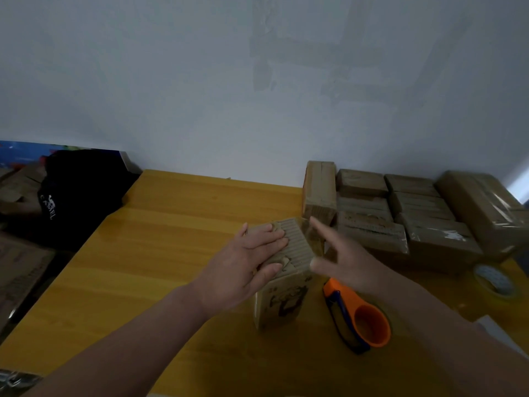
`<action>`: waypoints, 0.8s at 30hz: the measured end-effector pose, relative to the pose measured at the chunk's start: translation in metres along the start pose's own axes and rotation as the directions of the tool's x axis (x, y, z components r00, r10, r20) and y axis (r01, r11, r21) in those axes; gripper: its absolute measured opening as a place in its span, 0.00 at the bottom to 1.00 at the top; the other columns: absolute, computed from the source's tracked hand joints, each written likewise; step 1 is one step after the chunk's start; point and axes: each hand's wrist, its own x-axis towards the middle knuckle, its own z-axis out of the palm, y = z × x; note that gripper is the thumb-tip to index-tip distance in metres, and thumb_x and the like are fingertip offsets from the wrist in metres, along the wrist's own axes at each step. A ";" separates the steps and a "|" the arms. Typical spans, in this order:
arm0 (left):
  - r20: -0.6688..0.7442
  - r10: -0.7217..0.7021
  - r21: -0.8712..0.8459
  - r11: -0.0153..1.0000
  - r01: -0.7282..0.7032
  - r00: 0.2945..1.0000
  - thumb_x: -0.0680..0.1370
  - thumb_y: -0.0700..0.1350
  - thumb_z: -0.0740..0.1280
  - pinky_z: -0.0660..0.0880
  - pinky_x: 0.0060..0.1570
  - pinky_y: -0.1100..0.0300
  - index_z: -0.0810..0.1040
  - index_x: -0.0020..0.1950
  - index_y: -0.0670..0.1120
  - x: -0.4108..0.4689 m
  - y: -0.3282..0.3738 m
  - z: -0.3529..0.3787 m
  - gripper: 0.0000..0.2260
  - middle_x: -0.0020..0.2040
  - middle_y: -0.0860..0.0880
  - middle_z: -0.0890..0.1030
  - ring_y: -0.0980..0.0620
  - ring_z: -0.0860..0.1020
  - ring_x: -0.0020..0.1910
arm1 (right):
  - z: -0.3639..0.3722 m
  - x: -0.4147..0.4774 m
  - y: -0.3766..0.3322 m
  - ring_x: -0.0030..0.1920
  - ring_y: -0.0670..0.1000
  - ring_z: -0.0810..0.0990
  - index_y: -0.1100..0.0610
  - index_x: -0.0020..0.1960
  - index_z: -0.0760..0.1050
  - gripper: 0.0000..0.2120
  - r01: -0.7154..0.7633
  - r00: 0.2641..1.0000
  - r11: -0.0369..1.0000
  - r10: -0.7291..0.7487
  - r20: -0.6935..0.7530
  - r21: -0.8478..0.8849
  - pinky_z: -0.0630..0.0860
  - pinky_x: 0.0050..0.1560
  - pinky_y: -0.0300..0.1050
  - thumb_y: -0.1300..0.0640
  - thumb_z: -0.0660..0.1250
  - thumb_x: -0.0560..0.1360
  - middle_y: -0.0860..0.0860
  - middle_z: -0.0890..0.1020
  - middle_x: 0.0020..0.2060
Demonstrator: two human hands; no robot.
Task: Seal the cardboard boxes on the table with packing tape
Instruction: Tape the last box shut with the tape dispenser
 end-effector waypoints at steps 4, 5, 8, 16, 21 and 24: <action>-0.045 0.033 -0.027 0.999 -0.034 0.998 0.81 0.60 0.54 0.66 0.69 0.45 0.75 0.67 0.41 0.001 0.000 0.001 0.27 0.69 0.48 0.69 0.53 0.67 0.68 | 0.013 0.006 -0.005 0.76 0.42 0.49 0.45 0.78 0.35 0.62 0.081 0.993 0.990 -0.070 0.095 -0.113 0.56 0.76 0.52 0.26 0.69 0.59 0.40 0.45 0.78; -0.057 0.036 -0.035 0.999 -0.038 0.998 0.81 0.59 0.55 0.70 0.66 0.47 0.75 0.66 0.41 0.002 0.000 0.001 0.26 0.68 0.49 0.68 0.53 0.68 0.67 | 0.013 0.009 -0.007 0.76 0.41 0.48 0.44 0.78 0.34 0.62 0.074 0.994 0.988 -0.062 0.091 -0.137 0.56 0.76 0.52 0.26 0.69 0.59 0.39 0.43 0.77; -0.079 0.035 -0.026 0.999 -0.037 0.996 0.80 0.60 0.56 0.64 0.69 0.43 0.75 0.65 0.42 0.002 -0.002 0.001 0.25 0.64 0.49 0.72 0.54 0.68 0.67 | 0.012 0.010 -0.013 0.76 0.41 0.44 0.45 0.76 0.29 0.62 0.082 0.992 0.957 -0.052 0.113 -0.278 0.54 0.76 0.52 0.26 0.67 0.61 0.38 0.38 0.76; -0.087 0.002 -0.032 0.999 -0.005 0.996 0.79 0.61 0.57 0.57 0.71 0.46 0.77 0.64 0.42 0.004 -0.007 0.000 0.26 0.63 0.46 0.76 0.54 0.68 0.67 | -0.003 0.014 -0.040 0.77 0.48 0.38 0.57 0.76 0.29 0.61 0.162 0.980 0.696 -0.033 0.195 -0.700 0.53 0.76 0.49 0.28 0.65 0.67 0.50 0.32 0.76; -0.078 0.006 -0.031 0.999 -0.008 0.997 0.78 0.61 0.58 0.57 0.71 0.47 0.77 0.62 0.42 0.006 -0.006 0.000 0.25 0.63 0.46 0.76 0.55 0.68 0.67 | 0.000 0.026 -0.048 0.77 0.50 0.37 0.55 0.76 0.27 0.62 0.161 0.973 0.704 0.006 0.233 -0.692 0.60 0.73 0.51 0.31 0.70 0.67 0.50 0.29 0.75; -0.036 0.023 -0.005 1.000 -0.024 0.999 0.75 0.65 0.61 0.60 0.70 0.45 0.76 0.63 0.43 0.003 -0.008 -0.002 0.29 0.65 0.47 0.75 0.55 0.67 0.68 | 0.004 0.028 -0.048 0.77 0.49 0.36 0.55 0.76 0.27 0.63 0.165 0.975 0.719 -0.017 0.220 -0.675 0.61 0.71 0.51 0.31 0.70 0.66 0.49 0.28 0.75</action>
